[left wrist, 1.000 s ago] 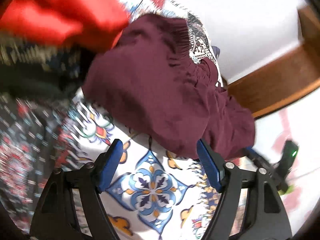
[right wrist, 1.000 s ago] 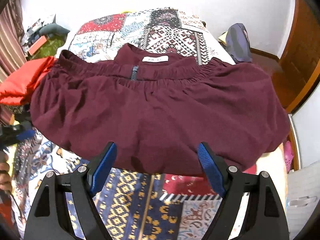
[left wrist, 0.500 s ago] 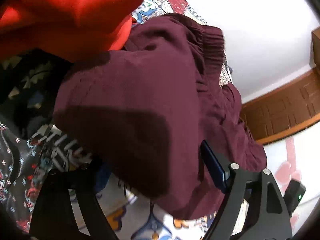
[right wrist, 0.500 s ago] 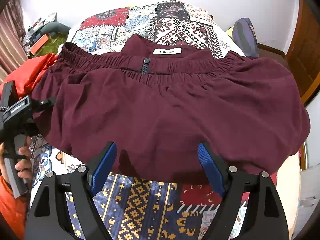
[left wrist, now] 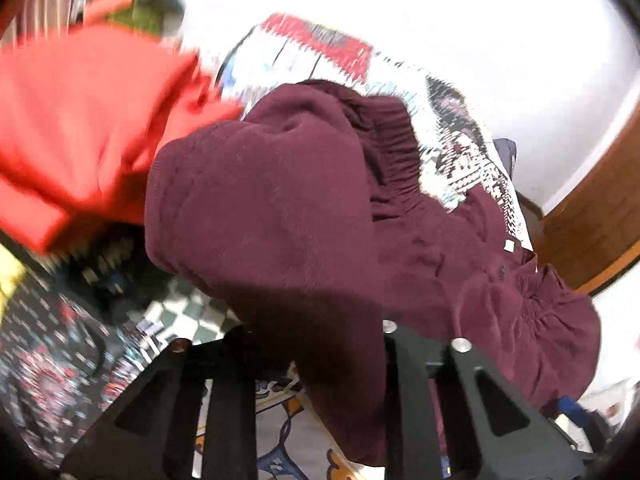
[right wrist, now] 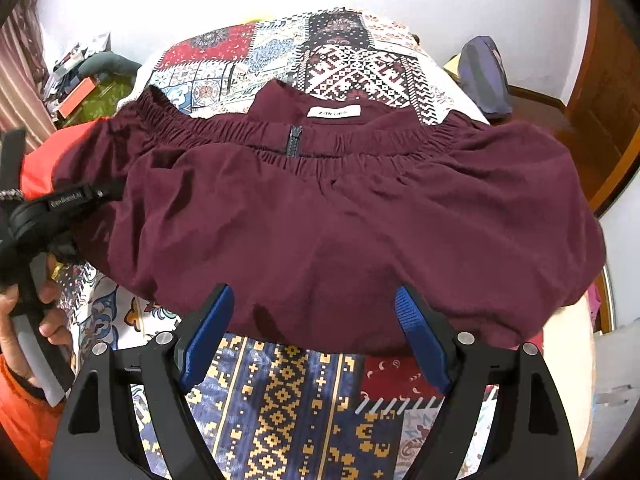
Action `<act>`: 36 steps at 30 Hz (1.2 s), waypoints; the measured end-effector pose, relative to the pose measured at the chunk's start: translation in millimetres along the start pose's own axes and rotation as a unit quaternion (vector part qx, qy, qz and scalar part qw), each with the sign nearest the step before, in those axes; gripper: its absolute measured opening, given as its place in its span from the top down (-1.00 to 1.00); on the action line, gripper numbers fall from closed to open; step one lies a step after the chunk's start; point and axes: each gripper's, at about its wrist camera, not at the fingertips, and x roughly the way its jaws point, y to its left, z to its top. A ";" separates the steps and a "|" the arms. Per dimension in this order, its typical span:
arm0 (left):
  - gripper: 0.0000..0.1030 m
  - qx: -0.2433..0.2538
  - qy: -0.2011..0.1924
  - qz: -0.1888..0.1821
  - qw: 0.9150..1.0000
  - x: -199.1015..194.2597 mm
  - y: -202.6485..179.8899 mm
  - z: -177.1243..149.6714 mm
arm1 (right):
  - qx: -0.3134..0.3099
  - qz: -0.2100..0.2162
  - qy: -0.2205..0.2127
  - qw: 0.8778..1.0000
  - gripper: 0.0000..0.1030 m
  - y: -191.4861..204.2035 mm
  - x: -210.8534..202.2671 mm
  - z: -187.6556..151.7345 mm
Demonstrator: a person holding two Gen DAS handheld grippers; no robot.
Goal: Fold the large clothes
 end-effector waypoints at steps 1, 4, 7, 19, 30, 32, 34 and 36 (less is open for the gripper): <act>0.67 0.007 -0.015 -0.007 1.000 -12.0 -6.8 5.1 | 0.000 -0.001 -0.002 1.000 -0.56 0.3 -3.7 0.7; 0.71 0.011 -0.050 -0.055 0.997 -51.9 -2.4 23.0 | 0.001 0.001 -0.010 1.000 -0.56 2.8 -13.9 6.3; 0.74 0.007 -0.074 -0.092 0.993 -87.4 -0.5 41.6 | 0.001 0.005 -0.027 1.000 -0.56 8.9 -26.1 17.5; 0.76 0.045 -0.170 -0.027 0.984 -174.4 39.1 67.7 | -0.021 0.130 0.023 0.991 -0.55 110.7 27.9 40.7; 0.76 0.119 -0.122 0.000 0.985 -130.2 8.6 41.6 | -0.025 0.122 0.053 0.991 -0.56 98.6 45.6 15.7; 0.76 0.127 -0.120 -0.010 0.985 -128.2 -5.8 40.9 | -0.023 0.096 0.020 0.995 -0.56 71.1 20.8 9.7; 0.76 0.136 -0.118 -0.023 0.983 -126.1 -24.9 38.7 | -0.011 0.046 -0.008 0.999 -0.56 39.3 1.7 2.4; 0.76 0.148 -0.113 -0.032 0.982 -123.8 -46.8 35.2 | 0.002 0.004 -0.019 1.000 -0.56 10.1 -7.8 -4.8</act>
